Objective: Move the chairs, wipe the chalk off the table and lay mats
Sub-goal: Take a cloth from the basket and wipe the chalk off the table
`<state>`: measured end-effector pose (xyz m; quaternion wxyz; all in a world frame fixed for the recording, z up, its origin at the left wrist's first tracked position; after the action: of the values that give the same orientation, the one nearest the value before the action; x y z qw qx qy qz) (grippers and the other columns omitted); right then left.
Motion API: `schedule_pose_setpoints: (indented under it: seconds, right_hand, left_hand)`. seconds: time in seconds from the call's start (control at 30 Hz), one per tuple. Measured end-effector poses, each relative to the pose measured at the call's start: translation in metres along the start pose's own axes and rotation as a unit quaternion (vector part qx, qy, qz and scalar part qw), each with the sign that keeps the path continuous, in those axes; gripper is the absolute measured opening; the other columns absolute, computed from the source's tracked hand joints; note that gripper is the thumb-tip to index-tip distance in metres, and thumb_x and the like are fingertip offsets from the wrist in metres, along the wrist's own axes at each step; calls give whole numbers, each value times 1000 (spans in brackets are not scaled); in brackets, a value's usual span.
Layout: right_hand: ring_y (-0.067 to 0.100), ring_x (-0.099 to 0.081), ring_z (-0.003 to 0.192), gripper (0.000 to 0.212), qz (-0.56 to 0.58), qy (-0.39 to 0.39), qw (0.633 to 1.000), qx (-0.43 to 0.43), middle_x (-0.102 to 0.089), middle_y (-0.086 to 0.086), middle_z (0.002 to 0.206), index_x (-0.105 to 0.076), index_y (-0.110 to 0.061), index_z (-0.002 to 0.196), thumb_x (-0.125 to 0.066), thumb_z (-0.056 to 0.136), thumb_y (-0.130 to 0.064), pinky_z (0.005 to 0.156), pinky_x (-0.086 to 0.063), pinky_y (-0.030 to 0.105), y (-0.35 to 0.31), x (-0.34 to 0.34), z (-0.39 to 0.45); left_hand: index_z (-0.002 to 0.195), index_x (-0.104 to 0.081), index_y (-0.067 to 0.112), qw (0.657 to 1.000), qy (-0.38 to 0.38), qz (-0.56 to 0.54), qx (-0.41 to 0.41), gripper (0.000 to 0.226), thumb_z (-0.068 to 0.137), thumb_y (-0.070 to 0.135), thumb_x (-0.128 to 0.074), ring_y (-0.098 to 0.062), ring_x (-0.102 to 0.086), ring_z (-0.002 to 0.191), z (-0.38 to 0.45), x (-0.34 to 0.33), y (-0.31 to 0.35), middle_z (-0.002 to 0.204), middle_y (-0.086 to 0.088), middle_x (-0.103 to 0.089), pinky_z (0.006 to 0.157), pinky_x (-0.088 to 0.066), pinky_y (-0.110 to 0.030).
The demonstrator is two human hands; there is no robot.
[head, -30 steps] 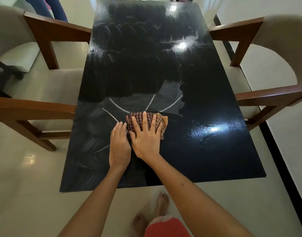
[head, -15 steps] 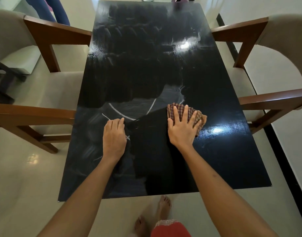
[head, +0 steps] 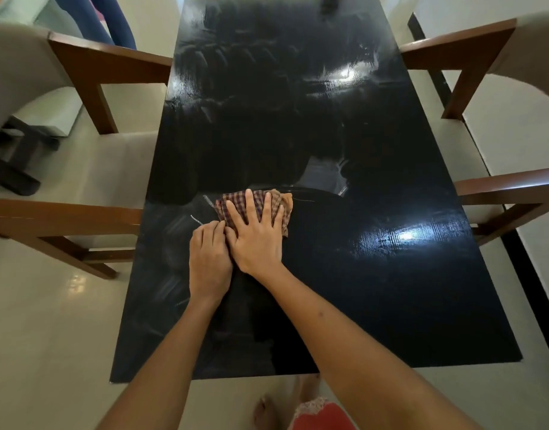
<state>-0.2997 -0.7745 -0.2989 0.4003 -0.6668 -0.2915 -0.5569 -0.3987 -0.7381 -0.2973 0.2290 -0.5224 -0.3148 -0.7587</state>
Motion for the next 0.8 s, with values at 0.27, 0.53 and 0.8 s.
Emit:
schedule_pose_setpoints:
  seconds: [0.27,0.53,0.8]
  right_hand:
    - [44,3,146,55,-17,12,989,-147,-6,4,163,-17,-41,151,-28,98,-53,113,4,66,109,27,19]
    - [41,10,146,57,-8,8,968,-252,6,5,163,-8,-38,153,-19,100,-53,115,4,63,157,39,30]
    - [44,7,146,56,4,-13,998,-55,-2,8,163,-16,-38,152,-25,99,-52,113,6,64,10,14,87]
  left_hand:
    - [125,-55,-5,1000,-1,-9,10,32,96,5,-46,-30,-50,118,1,3,1,123,-17,-58,103,-43,-42]
    - [127,-55,-3,1000,-14,-3,18,32,97,8,-46,-29,-49,119,2,3,0,125,-15,-58,104,-42,-41]
    - [124,-56,-4,1000,-9,2,11,33,93,3,-53,-31,-52,117,3,3,0,123,-17,-59,102,-43,-43]
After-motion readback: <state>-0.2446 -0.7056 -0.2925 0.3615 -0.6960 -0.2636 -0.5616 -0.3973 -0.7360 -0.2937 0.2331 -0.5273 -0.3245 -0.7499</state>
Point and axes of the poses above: each hand's wrist, its own z-axis towards the middle knuckle, its own x-axis out of the back of the hand, y = z × x, the point moved 4 cm from there along z, towards the middle knuckle
